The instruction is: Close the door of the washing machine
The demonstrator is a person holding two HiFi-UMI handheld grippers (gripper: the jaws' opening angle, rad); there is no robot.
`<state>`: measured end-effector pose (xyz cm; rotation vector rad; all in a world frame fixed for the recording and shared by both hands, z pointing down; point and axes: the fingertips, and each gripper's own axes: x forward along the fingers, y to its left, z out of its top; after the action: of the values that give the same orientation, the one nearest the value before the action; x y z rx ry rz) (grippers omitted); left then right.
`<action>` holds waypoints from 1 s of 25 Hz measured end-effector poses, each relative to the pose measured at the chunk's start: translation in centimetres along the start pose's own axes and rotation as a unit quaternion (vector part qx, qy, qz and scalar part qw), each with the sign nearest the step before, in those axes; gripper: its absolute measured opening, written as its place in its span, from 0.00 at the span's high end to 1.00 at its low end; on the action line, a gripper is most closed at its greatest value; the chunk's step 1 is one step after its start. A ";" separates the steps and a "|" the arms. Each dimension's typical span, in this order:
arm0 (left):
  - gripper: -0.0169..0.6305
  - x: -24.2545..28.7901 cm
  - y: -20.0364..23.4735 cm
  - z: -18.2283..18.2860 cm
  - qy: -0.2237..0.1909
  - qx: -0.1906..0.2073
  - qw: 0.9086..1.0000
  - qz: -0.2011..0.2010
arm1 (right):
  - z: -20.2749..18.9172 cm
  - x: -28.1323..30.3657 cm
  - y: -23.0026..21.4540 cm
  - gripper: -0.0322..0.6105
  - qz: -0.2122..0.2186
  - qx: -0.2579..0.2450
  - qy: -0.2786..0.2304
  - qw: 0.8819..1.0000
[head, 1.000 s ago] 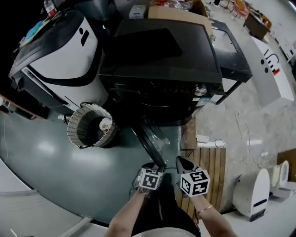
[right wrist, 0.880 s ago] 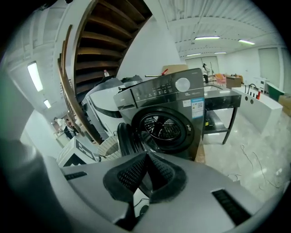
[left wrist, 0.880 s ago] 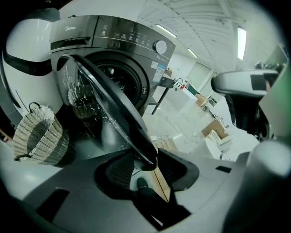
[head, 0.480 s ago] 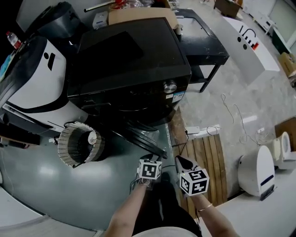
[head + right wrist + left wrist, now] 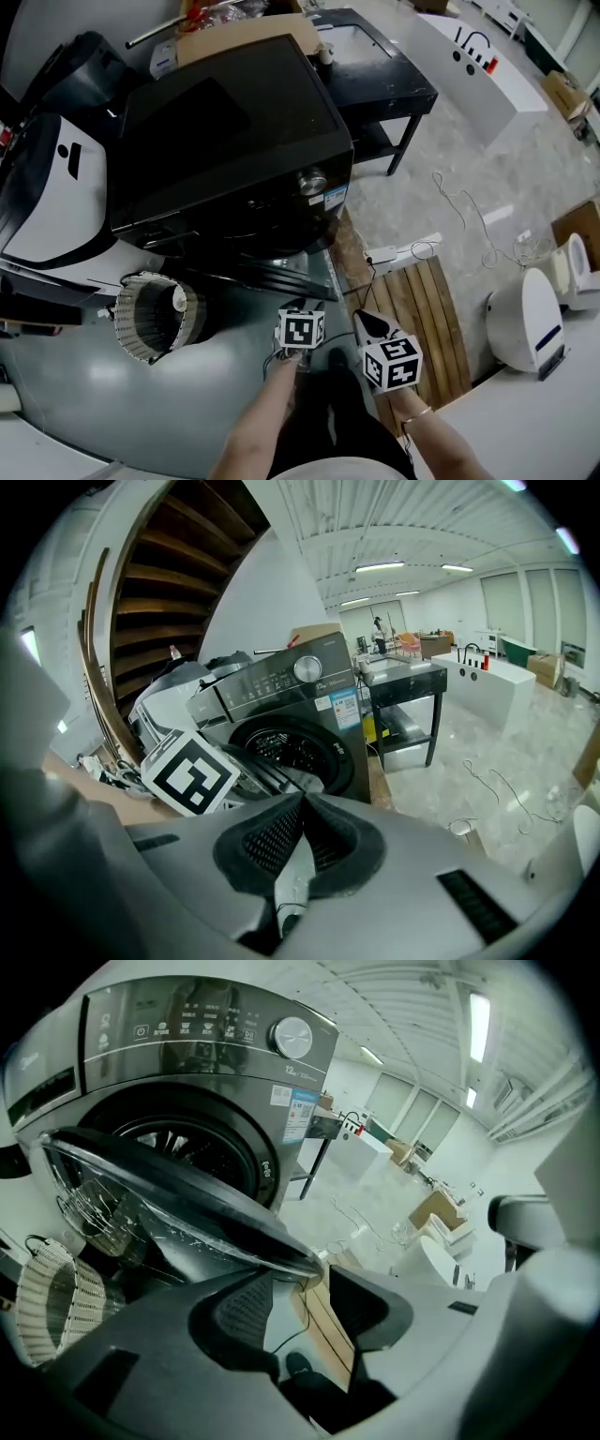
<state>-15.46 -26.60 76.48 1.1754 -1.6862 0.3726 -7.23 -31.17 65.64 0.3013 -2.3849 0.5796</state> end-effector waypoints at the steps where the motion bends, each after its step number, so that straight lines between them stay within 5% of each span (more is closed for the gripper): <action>1: 0.65 0.3 -0.1 0.6 -0.001 -0.001 1.000 -0.002 | 0.0 0.1 -0.3 0.94 -0.001 0.002 0.000 1.000; 8: 0.64 2.0 0.5 5.5 -0.027 0.016 0.999 0.007 | 0.1 0.8 -2.1 0.94 -0.007 0.014 0.002 1.000; 25: 0.60 3.9 6.5 16.5 -0.098 -0.034 0.993 0.050 | 1.0 3.6 -3.0 0.94 -0.006 0.023 0.012 1.000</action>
<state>-30.09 -37.10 74.18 1.1095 -1.9188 0.2652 -9.44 -34.53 68.27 0.3256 -2.3478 0.6293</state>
